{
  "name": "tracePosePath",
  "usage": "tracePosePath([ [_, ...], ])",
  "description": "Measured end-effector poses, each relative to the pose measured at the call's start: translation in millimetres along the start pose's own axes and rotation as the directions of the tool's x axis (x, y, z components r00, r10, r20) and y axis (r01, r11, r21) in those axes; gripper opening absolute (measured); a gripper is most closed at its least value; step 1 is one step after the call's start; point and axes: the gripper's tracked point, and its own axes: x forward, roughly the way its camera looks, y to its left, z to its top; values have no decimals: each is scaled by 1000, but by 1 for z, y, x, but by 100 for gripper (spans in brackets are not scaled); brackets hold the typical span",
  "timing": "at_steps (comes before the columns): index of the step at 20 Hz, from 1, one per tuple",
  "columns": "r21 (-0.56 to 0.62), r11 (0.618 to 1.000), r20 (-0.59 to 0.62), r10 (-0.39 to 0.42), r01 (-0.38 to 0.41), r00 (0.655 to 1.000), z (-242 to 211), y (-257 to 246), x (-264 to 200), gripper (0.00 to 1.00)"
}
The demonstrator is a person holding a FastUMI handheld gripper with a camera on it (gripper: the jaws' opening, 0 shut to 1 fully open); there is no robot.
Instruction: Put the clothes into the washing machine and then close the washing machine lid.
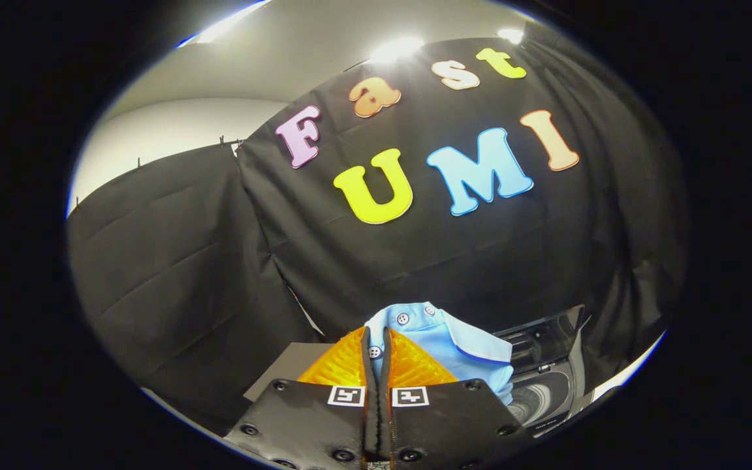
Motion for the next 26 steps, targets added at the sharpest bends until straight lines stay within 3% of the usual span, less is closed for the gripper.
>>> tracePosePath([
  [4,16,998,-10,-65,65,998,-9,-29,2,1],
  [11,-98,975,-83,-209,200,975,-68,-88,19,1],
  [15,-147,945,-147,-314,293,938,-114,-129,29,1],
  [26,-210,902,-329,-427,376,842,-238,-201,68,1],
])
